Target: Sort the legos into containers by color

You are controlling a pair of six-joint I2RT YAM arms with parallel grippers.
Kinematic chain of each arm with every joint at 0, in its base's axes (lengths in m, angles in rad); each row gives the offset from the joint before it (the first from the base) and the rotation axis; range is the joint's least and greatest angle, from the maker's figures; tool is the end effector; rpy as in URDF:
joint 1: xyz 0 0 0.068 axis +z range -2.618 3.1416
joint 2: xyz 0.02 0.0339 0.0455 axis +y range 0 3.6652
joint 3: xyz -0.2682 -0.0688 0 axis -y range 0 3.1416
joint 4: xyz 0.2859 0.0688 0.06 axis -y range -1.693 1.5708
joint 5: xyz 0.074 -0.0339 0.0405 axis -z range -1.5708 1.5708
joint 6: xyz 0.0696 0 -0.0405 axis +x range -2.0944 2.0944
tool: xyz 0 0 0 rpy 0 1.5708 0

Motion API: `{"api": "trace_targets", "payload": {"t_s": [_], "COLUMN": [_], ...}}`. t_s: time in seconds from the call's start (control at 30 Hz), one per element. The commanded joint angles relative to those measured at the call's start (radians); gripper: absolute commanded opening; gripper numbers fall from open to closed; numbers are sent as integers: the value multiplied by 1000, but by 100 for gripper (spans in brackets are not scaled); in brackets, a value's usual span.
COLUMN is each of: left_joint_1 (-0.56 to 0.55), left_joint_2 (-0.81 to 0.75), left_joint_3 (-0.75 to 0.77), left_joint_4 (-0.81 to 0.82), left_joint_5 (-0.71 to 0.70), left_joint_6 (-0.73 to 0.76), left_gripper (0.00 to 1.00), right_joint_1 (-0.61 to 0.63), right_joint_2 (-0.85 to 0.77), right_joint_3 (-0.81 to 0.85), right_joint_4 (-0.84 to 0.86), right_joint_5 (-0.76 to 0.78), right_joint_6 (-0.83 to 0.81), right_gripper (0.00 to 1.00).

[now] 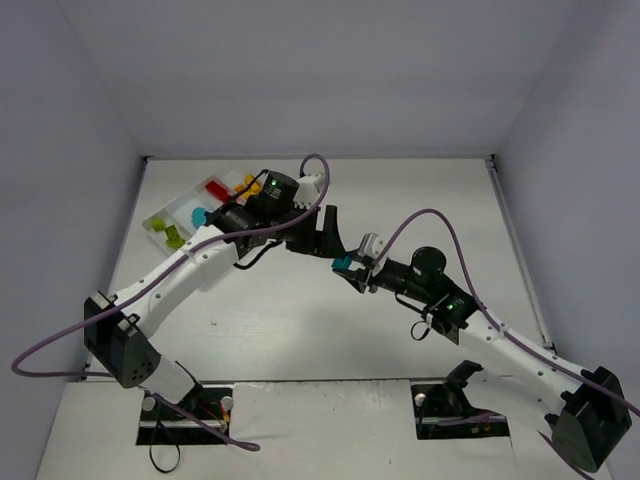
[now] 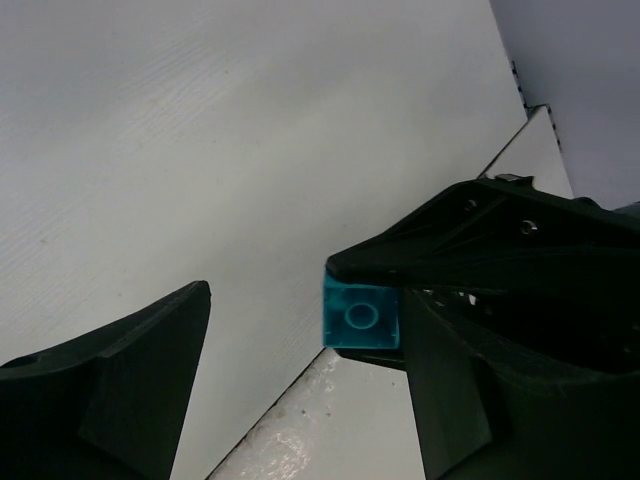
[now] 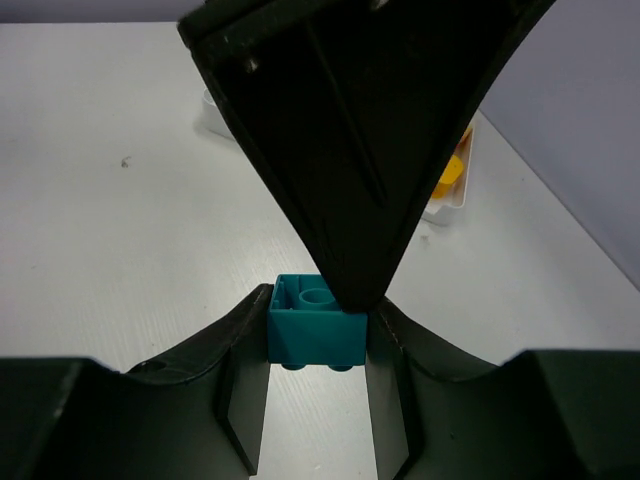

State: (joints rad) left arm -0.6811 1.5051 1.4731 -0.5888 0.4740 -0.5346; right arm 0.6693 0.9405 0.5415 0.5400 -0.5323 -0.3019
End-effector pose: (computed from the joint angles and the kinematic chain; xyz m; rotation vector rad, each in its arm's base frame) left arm 0.2912 -0.2769 0.3529 0.4649 2.3311 -1.1605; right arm 0.1987 0.2022 0.2932 -1.0551 1.0456 0.6781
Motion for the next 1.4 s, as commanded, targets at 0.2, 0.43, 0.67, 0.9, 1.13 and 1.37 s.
{"api": "trace_targets", "payload": {"t_s": [0.2,0.43,0.67,0.9,1.13,1.37], "left_joint_1": [-43,-66,-84,-83,-87,-87], "left_joint_2": [-71,-59,-48,-68,-16,15], "left_joint_3": [-2,-36,-69,-77,-71,-63], "left_joint_4": [155,139,106,81,133,149], "left_joint_5": [51,52,17,17,83,83], "left_joint_6": [-54,-47,-27,5,-10,-11], "left_gripper": [69,69,57,56,47,17], "right_joint_1": [29,30,30,30,30,30], "right_joint_2": [-16,-17,-26,-32,-25,-28], "right_joint_3": [64,61,54,43,49,44], "right_joint_4": [8,18,15,25,20,23], "right_joint_5": [-1,9,25,26,15,26], "right_joint_6": [-26,-25,-31,-31,-29,-26], "right_gripper": [16,16,17,17,17,17]}}
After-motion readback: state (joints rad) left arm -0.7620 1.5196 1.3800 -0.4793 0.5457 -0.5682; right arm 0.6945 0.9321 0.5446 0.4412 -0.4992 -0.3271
